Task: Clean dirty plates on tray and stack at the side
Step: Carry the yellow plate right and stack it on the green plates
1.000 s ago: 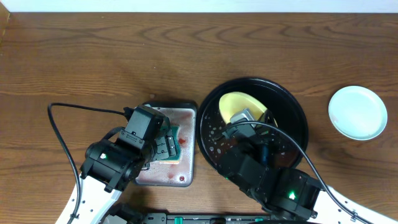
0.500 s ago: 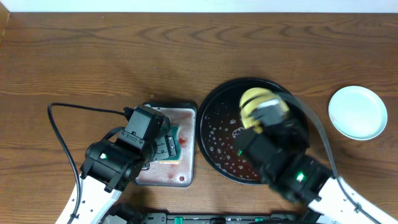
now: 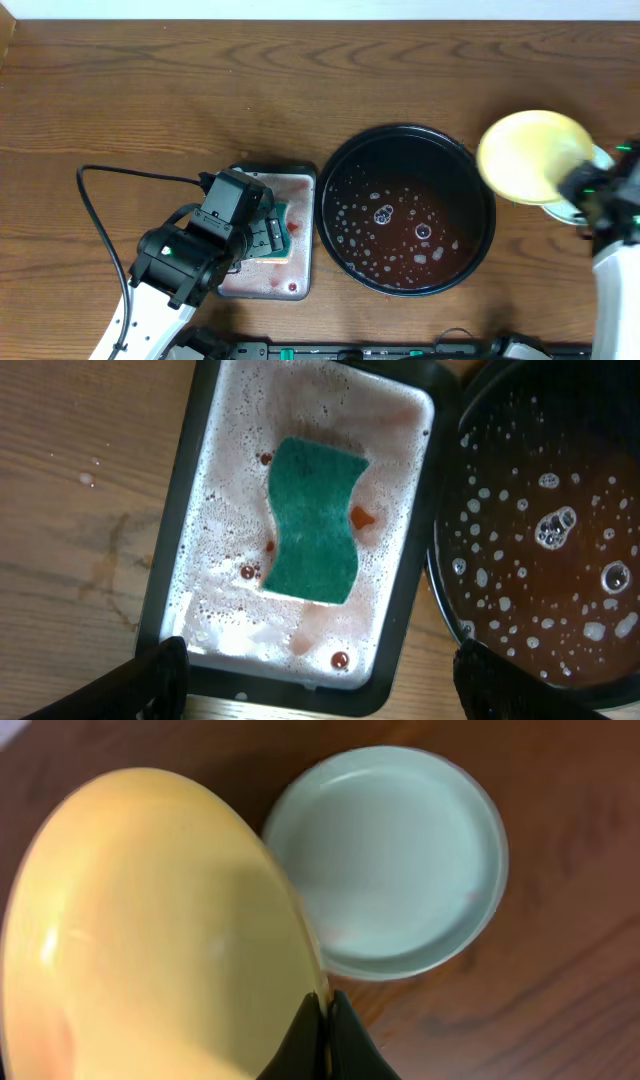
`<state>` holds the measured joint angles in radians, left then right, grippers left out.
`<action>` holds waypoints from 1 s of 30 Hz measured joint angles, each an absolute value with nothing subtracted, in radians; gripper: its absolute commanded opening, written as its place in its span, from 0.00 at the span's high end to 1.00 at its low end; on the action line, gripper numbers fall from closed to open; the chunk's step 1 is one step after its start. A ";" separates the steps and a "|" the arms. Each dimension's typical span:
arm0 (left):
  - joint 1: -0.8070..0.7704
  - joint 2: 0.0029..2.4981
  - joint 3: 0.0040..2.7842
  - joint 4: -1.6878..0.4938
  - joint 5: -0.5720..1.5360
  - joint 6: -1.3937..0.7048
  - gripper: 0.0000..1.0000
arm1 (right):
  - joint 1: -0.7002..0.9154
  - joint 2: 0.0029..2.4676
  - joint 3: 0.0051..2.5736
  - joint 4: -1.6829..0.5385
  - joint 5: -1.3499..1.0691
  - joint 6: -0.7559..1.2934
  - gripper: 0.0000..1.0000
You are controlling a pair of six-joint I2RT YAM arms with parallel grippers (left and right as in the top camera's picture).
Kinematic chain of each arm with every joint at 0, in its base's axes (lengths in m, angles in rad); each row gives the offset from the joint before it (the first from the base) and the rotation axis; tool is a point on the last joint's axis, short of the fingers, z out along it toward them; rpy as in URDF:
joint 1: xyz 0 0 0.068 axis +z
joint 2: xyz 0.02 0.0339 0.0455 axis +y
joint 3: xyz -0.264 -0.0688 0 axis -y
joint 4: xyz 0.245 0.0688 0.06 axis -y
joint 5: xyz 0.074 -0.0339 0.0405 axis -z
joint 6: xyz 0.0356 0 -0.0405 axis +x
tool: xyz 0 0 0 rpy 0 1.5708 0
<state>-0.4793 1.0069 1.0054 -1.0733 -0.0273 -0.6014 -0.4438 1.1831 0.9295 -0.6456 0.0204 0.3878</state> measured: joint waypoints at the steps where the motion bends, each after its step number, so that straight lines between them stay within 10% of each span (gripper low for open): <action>1: -0.479 1.007 1.005 -1.073 -0.027 -0.601 0.15 | -0.492 1.207 0.929 -0.627 -0.009 0.390 0.99; 8: -0.479 1.007 1.005 -1.074 -0.027 -0.602 0.15 | -0.721 1.437 0.929 -0.525 -0.117 0.430 0.99; 12: -0.480 1.007 1.005 -1.074 -0.027 -0.602 0.15 | -0.753 1.523 0.929 -0.495 -0.122 0.438 0.57; 26: -0.479 1.007 1.005 -1.074 -0.027 -0.601 0.15 | -0.508 1.189 0.997 -0.543 -0.563 0.292 0.51; 28: -0.479 1.007 1.005 -1.073 -0.027 -0.601 0.15 | -0.380 1.084 1.004 -0.596 -0.614 0.247 0.36; 29: -0.480 1.007 1.005 -1.074 -0.027 -0.601 0.15 | -0.292 1.019 1.005 -0.629 -0.646 0.219 0.01; 30: -0.479 1.007 1.005 -1.073 -0.027 -0.601 0.15 | -0.241 0.984 1.005 -0.645 -0.659 0.204 0.01</action>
